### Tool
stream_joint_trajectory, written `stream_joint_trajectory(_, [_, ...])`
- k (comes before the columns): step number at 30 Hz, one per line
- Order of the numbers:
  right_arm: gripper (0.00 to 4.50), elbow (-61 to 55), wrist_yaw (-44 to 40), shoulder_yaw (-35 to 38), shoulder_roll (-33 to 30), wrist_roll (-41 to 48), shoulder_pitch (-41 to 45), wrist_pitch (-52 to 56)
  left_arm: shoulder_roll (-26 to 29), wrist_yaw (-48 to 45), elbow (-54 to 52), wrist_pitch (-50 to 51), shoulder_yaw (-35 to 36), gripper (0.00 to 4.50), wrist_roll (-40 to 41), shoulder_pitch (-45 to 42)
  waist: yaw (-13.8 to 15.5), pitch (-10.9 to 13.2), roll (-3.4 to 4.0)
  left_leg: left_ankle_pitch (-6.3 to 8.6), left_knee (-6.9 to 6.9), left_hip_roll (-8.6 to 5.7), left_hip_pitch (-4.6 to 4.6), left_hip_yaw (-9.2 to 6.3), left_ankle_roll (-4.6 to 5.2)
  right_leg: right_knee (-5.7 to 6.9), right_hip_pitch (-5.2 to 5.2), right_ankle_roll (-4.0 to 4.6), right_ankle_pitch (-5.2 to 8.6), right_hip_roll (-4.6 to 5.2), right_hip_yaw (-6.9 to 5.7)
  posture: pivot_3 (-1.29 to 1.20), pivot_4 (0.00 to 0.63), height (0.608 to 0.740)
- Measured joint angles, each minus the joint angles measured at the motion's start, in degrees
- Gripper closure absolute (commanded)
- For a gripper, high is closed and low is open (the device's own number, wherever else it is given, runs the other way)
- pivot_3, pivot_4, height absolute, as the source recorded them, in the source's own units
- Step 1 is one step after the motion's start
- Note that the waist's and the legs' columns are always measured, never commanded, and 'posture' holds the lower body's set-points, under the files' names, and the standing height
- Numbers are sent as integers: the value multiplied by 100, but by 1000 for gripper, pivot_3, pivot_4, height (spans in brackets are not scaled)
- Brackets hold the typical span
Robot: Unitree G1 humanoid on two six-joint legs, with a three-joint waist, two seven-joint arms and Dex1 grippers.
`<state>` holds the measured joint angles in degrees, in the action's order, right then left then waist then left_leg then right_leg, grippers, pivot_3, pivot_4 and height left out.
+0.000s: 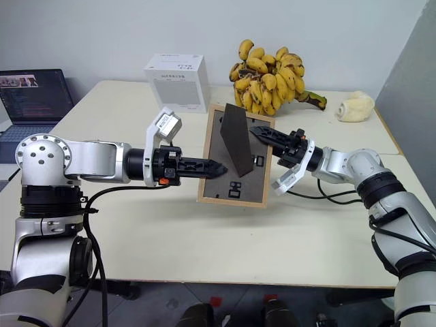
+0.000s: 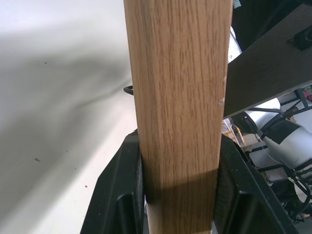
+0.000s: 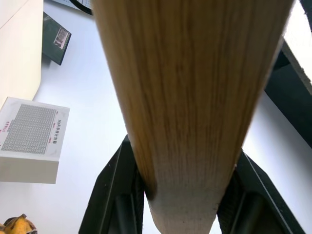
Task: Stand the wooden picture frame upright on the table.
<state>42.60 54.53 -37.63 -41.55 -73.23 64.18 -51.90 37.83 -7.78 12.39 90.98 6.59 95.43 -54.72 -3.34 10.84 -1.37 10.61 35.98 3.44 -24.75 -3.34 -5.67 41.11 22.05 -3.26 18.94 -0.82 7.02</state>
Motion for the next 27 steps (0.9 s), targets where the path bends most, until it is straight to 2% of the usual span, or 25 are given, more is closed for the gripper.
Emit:
stream_joint_trajectory(8, [3154,-62,14,-5,-32,2,-1,4,29,-357,-117,-37,-14,3197,-320,23,0,0,0,0,0,0,0,0,0,0,0,0,0,0,0,0,150,740])
stream_joint_trajectory(9, [3154,-65,8,-6,-32,2,-1,7,27,-401,-133,-47,-13,2520,-360,32,0,0,0,0,0,0,0,0,0,0,0,0,0,0,0,0,150,740])
stream_joint_trajectory(14, [3154,-67,-261,-186,-41,-37,-7,-23,27,-415,-389,-155,-48,1499,-921,40,0,0,0,0,0,0,0,0,0,0,-1,0,0,0,0,0,150,740])
stream_joint_trajectory(19, [3154,-67,-325,-189,-45,-34,-8,-22,39,-808,-599,-188,-51,1499,-1301,44,0,0,0,0,-1,0,0,0,0,-1,-1,0,0,0,0,0,150,740])
stream_joint_trajectory(22, [3154,-63,-330,-189,-31,-22,-4,-22,230,-1266,-1074,-542,-52,1499,-1717,177,-16,0,0,0,-3,1,0,1,0,-2,0,0,0,-1,0,0,150,740])
stream_joint_trajectory(25, [3154,13,-321,-191,-17,-8,10,-29,582,-1969,-1825,-1158,-39,1499,-2261,635,-30,0,0,-1,-5,3,0,2,-1,-3,0,0,0,0,-1,0,150,740])
stream_joint_trajectory(27, [3154,68,-226,-206,45,16,41,-79,1061,-2862,-2745,-1777,320,1499,-2511,1484,-115,0,0,0,-12,5,0,12,-2,-4,5,2,1,2,8,0,150,740])
